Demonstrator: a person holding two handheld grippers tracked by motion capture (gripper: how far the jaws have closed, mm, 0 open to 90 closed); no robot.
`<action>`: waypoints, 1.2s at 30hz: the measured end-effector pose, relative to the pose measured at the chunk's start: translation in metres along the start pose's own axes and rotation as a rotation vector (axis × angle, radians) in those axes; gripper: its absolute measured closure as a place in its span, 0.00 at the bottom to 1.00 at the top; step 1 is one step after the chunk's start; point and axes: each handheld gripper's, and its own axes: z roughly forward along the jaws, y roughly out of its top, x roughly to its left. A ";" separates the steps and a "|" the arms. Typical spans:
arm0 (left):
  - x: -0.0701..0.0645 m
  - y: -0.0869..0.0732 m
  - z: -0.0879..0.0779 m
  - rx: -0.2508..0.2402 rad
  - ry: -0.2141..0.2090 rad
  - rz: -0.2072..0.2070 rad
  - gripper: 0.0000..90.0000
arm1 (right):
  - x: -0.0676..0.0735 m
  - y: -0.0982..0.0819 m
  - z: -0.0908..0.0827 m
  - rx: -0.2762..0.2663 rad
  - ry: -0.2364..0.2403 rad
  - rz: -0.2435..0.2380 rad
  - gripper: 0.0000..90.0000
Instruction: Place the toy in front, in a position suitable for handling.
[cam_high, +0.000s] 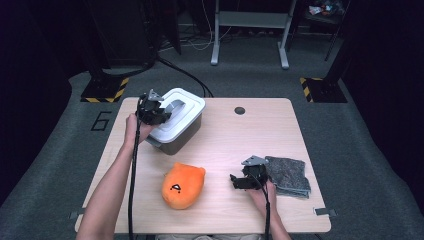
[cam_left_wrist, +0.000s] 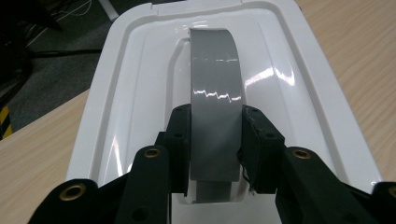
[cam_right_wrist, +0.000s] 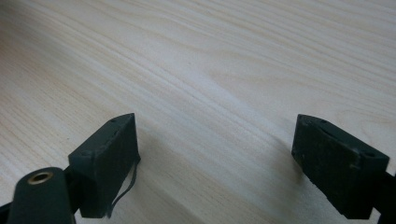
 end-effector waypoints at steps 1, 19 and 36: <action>0.001 0.000 -0.001 0.013 -0.006 0.005 0.74 | 0.000 0.000 0.000 0.000 0.000 -0.002 0.15; 0.002 -0.005 -0.033 -0.087 -0.031 -0.066 0.33 | 0.000 0.000 0.000 0.001 -0.001 0.001 0.15; -0.040 -0.051 -0.090 -0.189 -0.137 0.026 0.18 | -0.001 -0.001 -0.001 0.002 -0.004 0.003 0.13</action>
